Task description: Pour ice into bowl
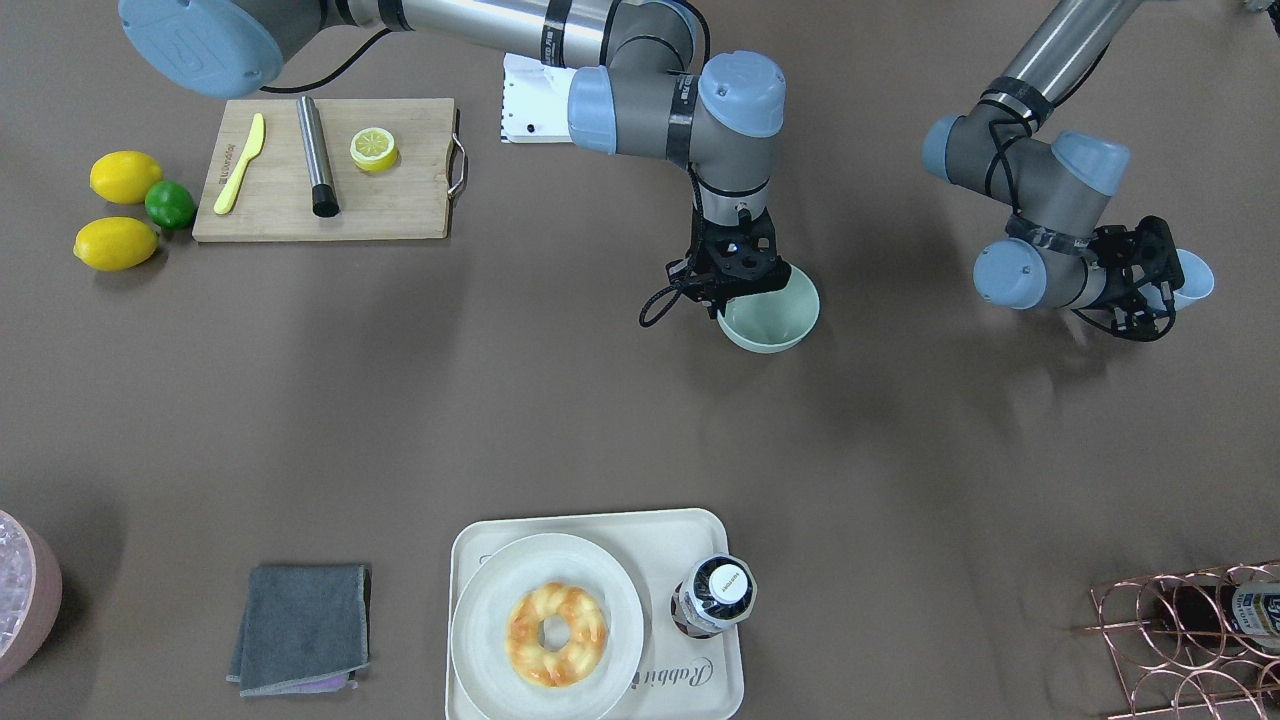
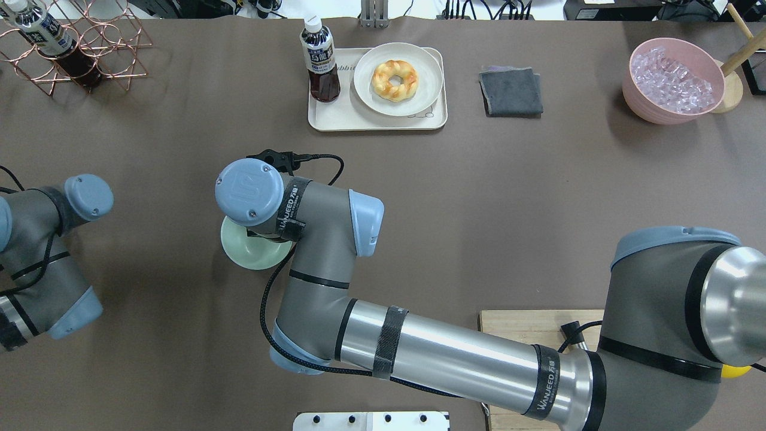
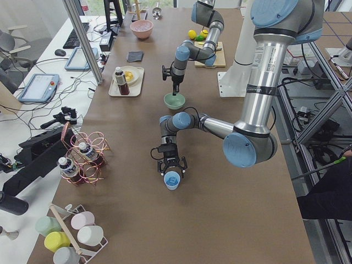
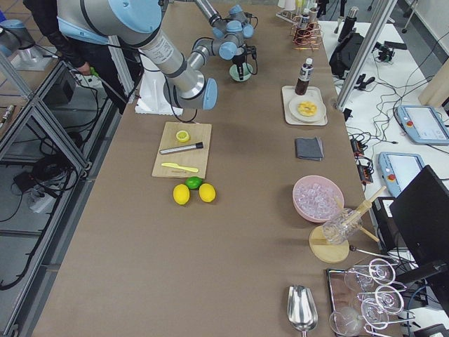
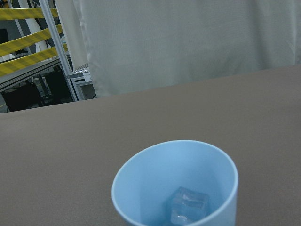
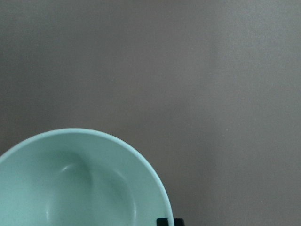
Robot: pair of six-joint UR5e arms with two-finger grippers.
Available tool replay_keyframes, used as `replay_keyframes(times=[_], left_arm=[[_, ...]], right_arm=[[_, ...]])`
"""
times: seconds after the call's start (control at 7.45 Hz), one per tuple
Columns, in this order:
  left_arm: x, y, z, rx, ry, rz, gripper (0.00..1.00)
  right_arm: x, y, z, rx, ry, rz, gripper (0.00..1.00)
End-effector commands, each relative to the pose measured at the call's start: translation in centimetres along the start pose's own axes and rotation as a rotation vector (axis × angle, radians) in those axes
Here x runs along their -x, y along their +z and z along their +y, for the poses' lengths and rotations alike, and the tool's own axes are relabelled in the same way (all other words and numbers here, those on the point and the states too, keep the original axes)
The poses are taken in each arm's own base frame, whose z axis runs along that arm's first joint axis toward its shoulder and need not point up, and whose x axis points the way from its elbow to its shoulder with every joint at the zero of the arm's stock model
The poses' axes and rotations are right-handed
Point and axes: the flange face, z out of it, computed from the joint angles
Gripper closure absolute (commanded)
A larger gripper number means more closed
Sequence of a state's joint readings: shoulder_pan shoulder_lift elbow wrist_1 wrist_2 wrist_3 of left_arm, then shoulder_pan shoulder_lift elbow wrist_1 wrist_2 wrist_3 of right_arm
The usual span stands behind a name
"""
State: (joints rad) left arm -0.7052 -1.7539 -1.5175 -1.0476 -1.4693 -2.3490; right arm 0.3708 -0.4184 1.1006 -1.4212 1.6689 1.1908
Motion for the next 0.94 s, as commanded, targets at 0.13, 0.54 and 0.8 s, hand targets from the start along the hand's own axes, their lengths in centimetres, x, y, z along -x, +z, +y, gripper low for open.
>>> replay_keyframes(times=[0.13,0.54,0.8], left_arm=[[-0.6,5.0,0.0,-0.002,-0.014,-0.001,0.03],[-1.5,6.2,-0.7,0.007,-0.023,-0.005,0.23],[-1.8,6.0,-1.2,0.01,-0.03,-0.007,0.44]], right_arm=[[-2.4,-2.2,-4.1,-0.008,0.047,-0.002,0.38],[-6.0,-6.7,-10.3,0.001,0.098,-0.036,0.14],[-13.9,-13.4,-17.4,0.029,0.03,-0.018,0.14]])
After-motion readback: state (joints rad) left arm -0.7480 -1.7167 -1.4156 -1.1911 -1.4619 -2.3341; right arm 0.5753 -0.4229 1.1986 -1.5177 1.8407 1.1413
